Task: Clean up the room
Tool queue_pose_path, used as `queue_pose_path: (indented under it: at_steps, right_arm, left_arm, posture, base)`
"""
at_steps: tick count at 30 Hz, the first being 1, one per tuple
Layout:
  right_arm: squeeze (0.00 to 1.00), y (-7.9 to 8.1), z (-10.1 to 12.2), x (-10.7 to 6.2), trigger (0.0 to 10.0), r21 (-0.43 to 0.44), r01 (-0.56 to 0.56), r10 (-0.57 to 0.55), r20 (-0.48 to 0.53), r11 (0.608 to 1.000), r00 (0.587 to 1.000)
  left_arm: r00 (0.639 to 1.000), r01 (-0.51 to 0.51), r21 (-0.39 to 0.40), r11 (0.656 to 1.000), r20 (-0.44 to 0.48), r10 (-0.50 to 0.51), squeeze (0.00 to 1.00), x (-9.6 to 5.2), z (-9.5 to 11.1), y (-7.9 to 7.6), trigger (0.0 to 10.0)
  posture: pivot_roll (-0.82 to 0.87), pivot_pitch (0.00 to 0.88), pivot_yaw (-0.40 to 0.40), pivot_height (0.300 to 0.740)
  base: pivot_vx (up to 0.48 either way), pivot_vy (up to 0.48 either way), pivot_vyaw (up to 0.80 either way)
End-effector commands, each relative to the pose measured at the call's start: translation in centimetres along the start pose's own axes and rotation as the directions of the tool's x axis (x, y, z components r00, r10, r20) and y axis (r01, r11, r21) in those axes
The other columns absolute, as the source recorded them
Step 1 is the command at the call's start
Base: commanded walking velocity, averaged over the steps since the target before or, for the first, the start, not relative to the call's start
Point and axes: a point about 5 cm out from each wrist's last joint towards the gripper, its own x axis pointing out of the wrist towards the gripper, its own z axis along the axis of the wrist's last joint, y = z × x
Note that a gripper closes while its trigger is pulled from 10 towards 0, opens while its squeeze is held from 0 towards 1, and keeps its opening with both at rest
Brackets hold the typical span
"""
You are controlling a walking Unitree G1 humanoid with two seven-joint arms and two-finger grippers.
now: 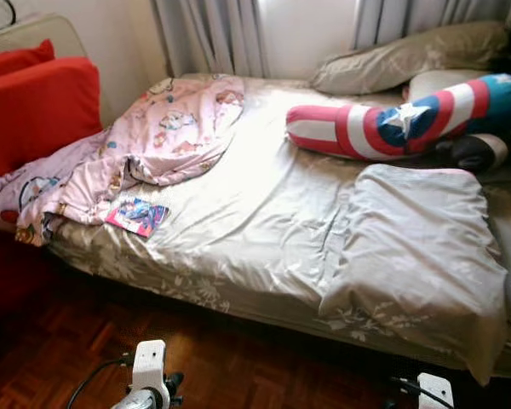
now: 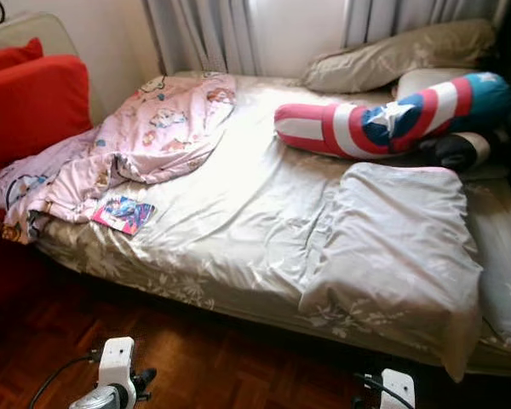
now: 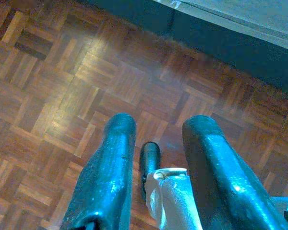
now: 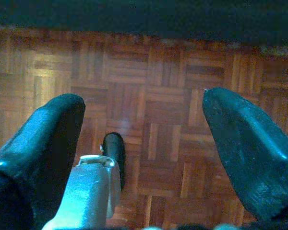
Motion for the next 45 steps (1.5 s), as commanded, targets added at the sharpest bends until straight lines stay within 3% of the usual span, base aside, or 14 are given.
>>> queue_pose_path:
  at_steps: [1, 10, 20, 26, 45]
  right_arm:
    - [0.0, 0.42, -0.13, 0.05, 10.0, -0.005, -0.01, 0.01, -0.006, 1.0, 1.0]
    - [0.0, 0.4, -0.32, 0.03, 10.0, -0.019, -0.012, 0.011, -0.024, 1.0, 1.0]
    - [0.0, 0.34, -0.31, 0.02, 10.0, -0.024, -0.014, 0.013, -0.021, 1.0, 1.0]
    - [0.0, 0.25, -0.28, 0.0, 10.0, -0.017, -0.012, 0.012, -0.015, 1.0, 1.0]
    - [0.0, 0.2, -0.1, 0.02, 10.0, -0.015, -0.012, 0.012, -0.008, 1.0, 1.0]
  left_arm:
    - [1.0, -0.018, 0.002, 1.0, -0.012, 0.018, 0.0, -0.17, -0.27, 0.83, 10.0]
    - [1.0, -0.007, 0.021, 1.0, -0.015, 0.007, 0.0, -0.18, -0.32, 0.78, 10.0]
    - [1.0, -0.01, 0.024, 1.0, -0.013, 0.011, 0.0, -0.19, -0.35, 0.76, 10.0]
    - [1.0, -0.01, 0.021, 1.0, -0.014, 0.01, 0.0, -0.19, -0.4, 0.72, 10.0]
    - [1.0, -0.018, -0.016, 1.0, -0.007, 0.018, 0.0, -0.17, -0.34, 0.67, 10.0]
  posture:
    - [-0.02, 0.0, 0.051, 0.74]
    - [-0.03, 0.0, 0.05, 0.74]
    - [-0.03, 0.0, 0.045, 0.74]
    - [-0.03, 0.0, 0.041, 0.74]
    - [-0.02, 0.0, 0.033, 0.74]
  base:
    - [0.0, 0.0, 0.0]
    - [0.0, 0.0, -0.39]
    - [0.0, -0.44, -0.75]
    - [0.0, -0.42, 0.0]
    - [0.0, 0.0, 0.0]
